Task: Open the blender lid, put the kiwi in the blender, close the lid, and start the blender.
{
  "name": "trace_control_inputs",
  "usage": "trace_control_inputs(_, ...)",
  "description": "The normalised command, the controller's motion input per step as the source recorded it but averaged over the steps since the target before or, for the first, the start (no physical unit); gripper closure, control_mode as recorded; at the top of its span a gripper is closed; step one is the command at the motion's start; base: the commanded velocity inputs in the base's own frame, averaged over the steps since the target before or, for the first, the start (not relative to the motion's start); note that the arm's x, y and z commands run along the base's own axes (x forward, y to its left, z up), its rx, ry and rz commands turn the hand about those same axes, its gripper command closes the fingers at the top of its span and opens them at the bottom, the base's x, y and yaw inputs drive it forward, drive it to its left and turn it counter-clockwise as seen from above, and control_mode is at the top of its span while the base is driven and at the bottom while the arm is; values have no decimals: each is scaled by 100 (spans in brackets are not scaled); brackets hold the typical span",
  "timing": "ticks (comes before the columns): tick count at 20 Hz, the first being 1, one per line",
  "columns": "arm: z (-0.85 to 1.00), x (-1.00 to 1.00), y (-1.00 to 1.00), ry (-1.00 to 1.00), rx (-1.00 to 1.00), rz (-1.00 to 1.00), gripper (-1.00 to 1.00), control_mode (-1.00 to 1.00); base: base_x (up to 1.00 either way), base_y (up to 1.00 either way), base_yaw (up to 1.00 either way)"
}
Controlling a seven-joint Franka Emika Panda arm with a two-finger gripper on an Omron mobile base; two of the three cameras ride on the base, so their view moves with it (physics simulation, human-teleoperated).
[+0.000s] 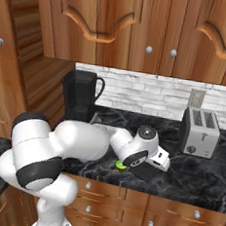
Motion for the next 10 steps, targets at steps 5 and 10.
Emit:
trace_control_inputs(5, 13, -28, 86, 8, 0, 0, -100, -100, 0, 0, 0)
trace_control_inputs(10, -3, -8, 64, 15, 0, -15, -100, -100, 0, 0, 0)
